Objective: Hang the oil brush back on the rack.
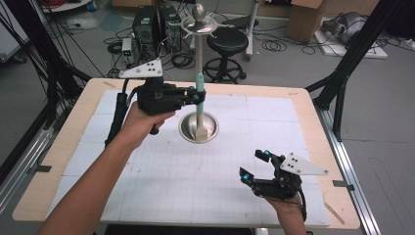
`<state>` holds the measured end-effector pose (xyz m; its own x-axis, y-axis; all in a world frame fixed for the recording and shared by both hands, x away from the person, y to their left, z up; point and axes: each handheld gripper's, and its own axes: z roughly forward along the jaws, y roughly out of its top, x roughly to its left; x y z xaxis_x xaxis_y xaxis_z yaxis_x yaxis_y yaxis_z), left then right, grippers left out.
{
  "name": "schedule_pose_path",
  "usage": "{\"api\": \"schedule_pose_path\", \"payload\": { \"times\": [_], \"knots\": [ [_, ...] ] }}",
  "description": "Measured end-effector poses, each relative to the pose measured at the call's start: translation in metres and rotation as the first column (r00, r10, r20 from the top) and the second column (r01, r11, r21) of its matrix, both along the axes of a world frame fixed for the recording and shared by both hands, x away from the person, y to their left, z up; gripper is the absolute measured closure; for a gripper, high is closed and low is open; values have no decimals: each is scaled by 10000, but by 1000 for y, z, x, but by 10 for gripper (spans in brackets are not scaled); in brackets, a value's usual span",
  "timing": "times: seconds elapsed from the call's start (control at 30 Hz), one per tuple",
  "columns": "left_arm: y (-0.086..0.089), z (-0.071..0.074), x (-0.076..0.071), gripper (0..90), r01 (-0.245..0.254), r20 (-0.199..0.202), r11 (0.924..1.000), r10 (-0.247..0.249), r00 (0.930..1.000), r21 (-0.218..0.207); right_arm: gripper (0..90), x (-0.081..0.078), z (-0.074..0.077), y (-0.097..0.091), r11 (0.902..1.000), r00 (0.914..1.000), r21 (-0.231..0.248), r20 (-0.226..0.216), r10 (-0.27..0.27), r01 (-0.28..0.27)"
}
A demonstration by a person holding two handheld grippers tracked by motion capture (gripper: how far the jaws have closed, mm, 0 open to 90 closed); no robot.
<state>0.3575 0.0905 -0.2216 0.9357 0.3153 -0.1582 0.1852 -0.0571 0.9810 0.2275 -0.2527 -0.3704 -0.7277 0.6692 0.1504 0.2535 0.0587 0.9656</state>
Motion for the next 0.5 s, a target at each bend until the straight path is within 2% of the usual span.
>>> {"api": "schedule_pose_path", "payload": {
  "times": [0.03, 0.07, 0.2, 0.5],
  "knots": [
    [0, 0, 0, 830, 0, 0, 10000, 0, 10000, 0, 174, 0, 0, -1, 10000, 10000, 8, 5, -55, 55],
    [-4, 4, 8, 830, 10, -114, 10000, -11, 9999, -85, 174, 0, -1, -3, 10000, 10000, -34, -22, -55, 55],
    [-11, 13, 21, 830, -201, -71, 9997, 202, 9998, 154, 174, 3, -2, -8, 9997, 9998, -98, -57, -202, 202],
    [-27, 36, 33, 830, -348, 93, 9984, 344, 9994, 442, 173, 6, -6, -9, 9994, 9997, -249, -129, -226, 222]
  ]
}}
